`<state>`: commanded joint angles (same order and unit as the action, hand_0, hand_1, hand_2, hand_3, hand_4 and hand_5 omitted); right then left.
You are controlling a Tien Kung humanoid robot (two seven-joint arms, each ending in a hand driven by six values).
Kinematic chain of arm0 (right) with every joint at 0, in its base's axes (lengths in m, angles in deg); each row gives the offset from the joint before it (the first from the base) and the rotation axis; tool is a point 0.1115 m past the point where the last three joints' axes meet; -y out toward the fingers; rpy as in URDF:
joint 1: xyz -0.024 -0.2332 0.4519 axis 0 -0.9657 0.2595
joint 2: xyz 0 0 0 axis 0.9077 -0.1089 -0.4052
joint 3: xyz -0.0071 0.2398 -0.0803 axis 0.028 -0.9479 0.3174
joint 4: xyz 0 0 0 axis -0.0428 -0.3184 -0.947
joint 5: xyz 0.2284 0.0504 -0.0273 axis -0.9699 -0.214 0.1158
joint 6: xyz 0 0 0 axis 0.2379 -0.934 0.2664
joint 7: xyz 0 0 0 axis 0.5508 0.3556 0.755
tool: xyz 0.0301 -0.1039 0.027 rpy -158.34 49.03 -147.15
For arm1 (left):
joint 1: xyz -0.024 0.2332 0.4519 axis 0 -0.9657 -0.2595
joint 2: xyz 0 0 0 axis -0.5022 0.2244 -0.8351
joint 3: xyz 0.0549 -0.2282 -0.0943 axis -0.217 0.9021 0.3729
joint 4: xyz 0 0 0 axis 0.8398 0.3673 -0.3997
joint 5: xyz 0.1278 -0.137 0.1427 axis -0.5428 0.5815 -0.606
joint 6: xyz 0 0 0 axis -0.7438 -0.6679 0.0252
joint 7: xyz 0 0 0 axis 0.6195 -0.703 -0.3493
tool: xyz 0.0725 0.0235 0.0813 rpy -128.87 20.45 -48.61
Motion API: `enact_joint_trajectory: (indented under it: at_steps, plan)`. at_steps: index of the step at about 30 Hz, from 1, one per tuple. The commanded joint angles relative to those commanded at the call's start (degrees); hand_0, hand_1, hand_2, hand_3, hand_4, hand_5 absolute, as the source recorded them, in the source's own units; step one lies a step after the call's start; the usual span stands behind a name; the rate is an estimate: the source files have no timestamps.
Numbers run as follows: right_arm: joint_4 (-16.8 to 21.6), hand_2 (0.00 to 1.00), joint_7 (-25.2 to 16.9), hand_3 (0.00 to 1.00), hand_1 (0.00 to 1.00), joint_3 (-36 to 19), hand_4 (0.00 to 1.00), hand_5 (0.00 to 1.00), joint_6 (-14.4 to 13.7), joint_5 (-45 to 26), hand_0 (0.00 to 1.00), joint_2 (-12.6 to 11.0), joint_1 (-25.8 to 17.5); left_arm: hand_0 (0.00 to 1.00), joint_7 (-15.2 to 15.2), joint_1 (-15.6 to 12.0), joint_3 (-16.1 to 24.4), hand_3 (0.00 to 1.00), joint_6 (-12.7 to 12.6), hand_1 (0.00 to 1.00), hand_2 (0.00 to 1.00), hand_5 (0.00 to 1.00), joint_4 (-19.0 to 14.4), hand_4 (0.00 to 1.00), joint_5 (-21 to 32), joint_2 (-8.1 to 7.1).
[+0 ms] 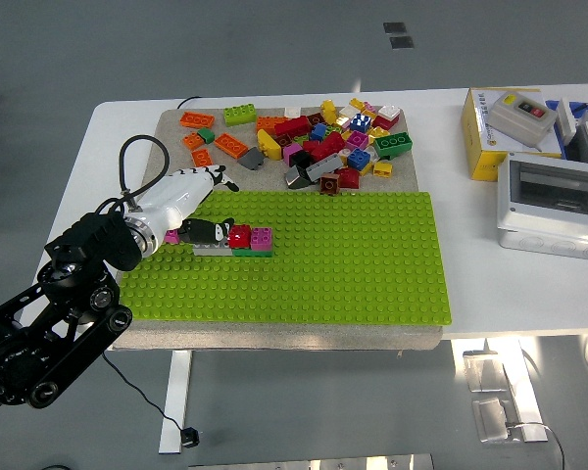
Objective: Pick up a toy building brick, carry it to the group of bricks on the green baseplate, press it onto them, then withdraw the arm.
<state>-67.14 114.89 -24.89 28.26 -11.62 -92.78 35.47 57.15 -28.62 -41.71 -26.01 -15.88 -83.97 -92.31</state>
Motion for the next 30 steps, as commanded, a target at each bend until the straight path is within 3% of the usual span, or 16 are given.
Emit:
enact_joint_trajectory:
  at_steps: [7,17,30]
  plan:
    - [-0.01,0.531,-0.08,0.744,0.572,0.04,0.467,0.998,-0.01,-0.05,0.658,-0.06,0.08,0.998,-0.17,-0.40,-1.35,0.713,0.22,0.986,0.998,0.318,1.31,0.674,1.29,0.23]
    - [-0.03,0.531,-0.15,0.742,0.569,0.19,0.468,0.998,-0.05,-0.25,0.657,-0.03,0.11,0.998,-0.95,-0.53,-2.30,0.711,-0.40,0.986,0.998,0.305,4.69,0.667,1.89,0.78]
    - [-0.05,0.529,-0.23,0.743,0.571,0.20,0.470,0.998,-0.08,-0.31,0.658,-0.04,0.12,0.998,-1.07,-0.89,-2.82,0.707,-0.54,0.986,0.998,0.320,5.95,0.677,2.33,0.73]
